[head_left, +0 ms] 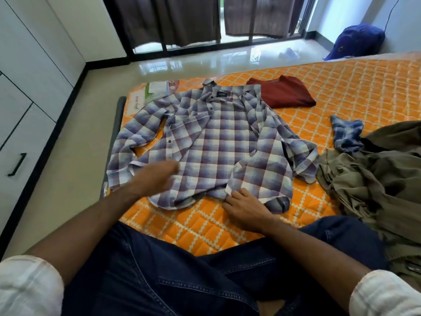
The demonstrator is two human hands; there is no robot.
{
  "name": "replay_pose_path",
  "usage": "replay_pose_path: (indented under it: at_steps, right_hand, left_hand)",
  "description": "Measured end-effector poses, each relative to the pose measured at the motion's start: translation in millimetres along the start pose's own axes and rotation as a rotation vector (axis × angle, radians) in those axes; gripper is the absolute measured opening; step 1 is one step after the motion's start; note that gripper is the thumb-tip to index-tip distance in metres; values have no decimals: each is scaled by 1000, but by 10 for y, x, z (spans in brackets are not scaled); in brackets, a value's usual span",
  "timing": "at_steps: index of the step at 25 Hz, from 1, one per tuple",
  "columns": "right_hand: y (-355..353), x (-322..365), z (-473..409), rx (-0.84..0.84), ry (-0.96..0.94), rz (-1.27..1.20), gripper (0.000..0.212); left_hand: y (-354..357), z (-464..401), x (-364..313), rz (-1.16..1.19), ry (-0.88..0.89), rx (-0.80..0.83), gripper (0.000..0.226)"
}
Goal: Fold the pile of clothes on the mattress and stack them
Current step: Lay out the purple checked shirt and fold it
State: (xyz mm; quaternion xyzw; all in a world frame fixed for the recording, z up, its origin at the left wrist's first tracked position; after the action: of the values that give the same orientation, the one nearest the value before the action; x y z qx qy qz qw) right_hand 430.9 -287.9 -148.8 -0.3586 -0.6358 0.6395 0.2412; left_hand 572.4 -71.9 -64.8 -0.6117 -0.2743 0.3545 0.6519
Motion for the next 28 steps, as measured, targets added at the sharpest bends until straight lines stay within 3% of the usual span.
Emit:
replay_pose_path:
  at_steps: [2, 3, 6, 10, 13, 15, 19, 21, 22, 24, 25, 26, 28]
  right_hand:
    - [30, -146, -19, 76, 135, 12, 33]
    - [29, -218, -16, 118, 197, 25, 34]
    - [-20, -369, 43, 194, 274, 65, 30]
    - [-156, -672, 269, 371, 181, -139, 16]
    - [-187, -916, 520, 621, 171, -308, 10]
    - [-176, -896, 619, 695, 187, -312, 14]
    - [-66, -756, 689, 814, 180, -377, 12]
    - [-126, -835, 713, 670, 285, -668, 12]
    - [-174, -928, 709, 499, 377, -813, 16]
    - [-261, -1176, 754, 50, 611, -889, 24]
    - [-267, -1255, 783, -109, 726, -824, 38]
    - [-235, -1287, 807, -187, 823, -764, 58]
    - [-79, -1227, 778, -133, 945, -719, 85]
  left_hand:
    - [359, 50, -576, -257, 344, 303, 26]
    - [504, 47, -731, -354, 395, 345, 35]
    - [721, -37, -807, -517, 252, 376, 52]
    - [710, 26, -678, -713, 304, 409, 27]
    - [735, 166, -681, -683, 406, 591, 24]
    - [747, 252, -752, -663, 411, 727, 27]
    - [905, 378, -785, -552, 275, 993, 26]
    - [910, 270, -802, -324, 173, 1021, 23]
    - [863, 153, -850, -237, 167, 972, 24]
    - [726, -181, -1051, -193, 277, 720, 22]
    - [689, -339, -1168, -164, 323, 580, 19]
    - [679, -478, -1294, -111, 338, 472, 21]
    - [765, -724, -1522, -25, 320, 334, 42]
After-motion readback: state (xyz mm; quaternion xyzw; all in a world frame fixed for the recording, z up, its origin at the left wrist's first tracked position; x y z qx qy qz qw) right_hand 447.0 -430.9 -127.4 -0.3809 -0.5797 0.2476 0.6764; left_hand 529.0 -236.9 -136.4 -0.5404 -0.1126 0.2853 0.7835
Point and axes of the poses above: each hand's wrist, its own z-axis away from the middle knuckle, its own y-axis out of the palm, x = y × z, the point moved 6 cm from there along -z, towards the middle knuckle, and after that the axes turned 2 degrees about -y, right-handed, at the moved point
